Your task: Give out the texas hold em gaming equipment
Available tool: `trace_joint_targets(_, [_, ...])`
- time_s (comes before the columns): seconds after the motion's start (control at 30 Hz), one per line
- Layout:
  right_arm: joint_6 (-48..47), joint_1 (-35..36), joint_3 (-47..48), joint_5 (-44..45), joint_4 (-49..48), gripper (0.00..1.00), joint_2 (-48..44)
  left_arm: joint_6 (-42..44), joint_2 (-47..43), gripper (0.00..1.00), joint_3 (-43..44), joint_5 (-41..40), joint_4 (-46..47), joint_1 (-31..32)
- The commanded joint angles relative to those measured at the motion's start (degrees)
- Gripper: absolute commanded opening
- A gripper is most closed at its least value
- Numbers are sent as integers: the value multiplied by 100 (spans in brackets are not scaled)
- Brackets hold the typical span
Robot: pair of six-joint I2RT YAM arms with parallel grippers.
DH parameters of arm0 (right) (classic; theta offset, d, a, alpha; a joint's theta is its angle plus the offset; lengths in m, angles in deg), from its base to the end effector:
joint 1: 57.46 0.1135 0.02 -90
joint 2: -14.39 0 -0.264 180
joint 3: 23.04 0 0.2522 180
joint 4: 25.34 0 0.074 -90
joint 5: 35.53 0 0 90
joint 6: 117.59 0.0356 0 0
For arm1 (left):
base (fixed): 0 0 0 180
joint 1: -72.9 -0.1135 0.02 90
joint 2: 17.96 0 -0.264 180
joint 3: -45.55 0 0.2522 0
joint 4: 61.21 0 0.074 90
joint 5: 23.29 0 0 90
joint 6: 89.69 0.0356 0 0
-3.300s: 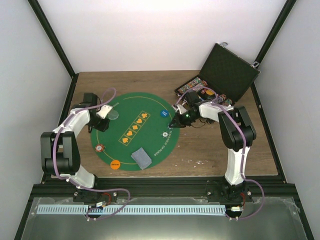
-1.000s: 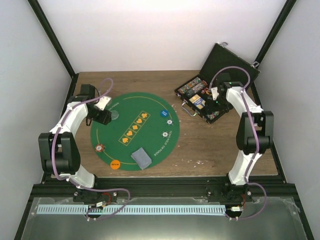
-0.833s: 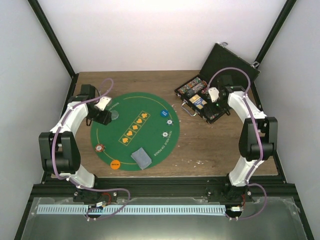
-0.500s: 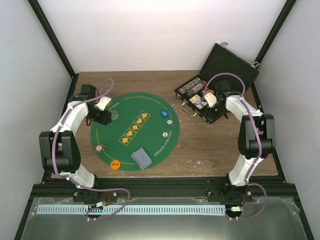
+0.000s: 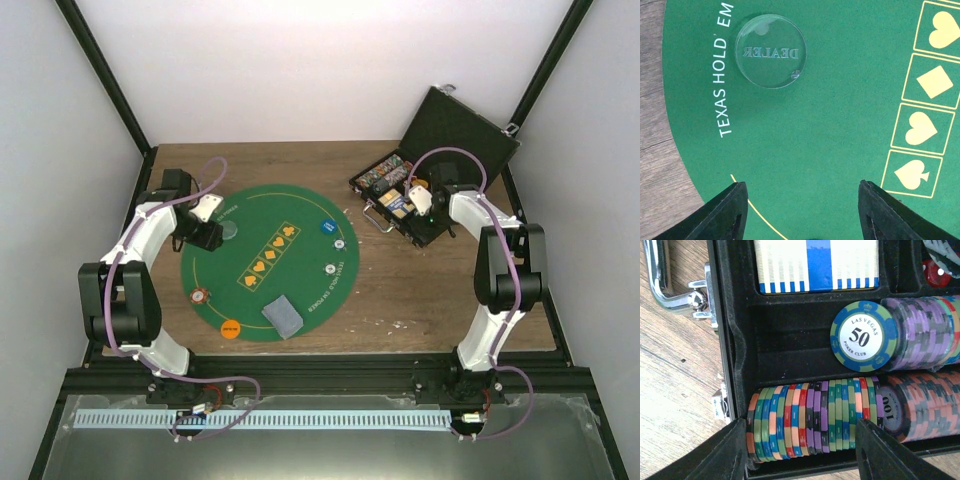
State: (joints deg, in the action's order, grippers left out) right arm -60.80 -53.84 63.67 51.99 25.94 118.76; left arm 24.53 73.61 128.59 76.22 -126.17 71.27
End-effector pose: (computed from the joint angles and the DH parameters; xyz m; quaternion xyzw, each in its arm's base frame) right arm 0.3644 0.0246 0.1905 -0.3143 0.9313 -0.0261 0.1821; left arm 0.3077 0.0029 0.2354 0.2048 0.9648 -0.0480 0.1578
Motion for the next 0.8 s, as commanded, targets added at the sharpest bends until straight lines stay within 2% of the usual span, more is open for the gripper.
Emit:
trace_joint_targets(0.0, [-98,16,-59,264,-54,58,87,47,45,62,123,23,-44,-23])
trace_joint_targets(0.2, [-133,15,-127,57,-158,57,-269,57,54,62,121,6,-32,-23])
trace_joint_targets(0.33, [-177,7,-288,480,-280,45,-199,63,63,62,143,6,-30,-26])
trace_joint_targets(0.5, [-64,-1,-110,478,-271,40,0,58,46,62,128,-2,-23,-22])
trace_joint_targets(0.77, [119,6,22,-330,130,40,198,64,43,62,69,-38,14,-22])
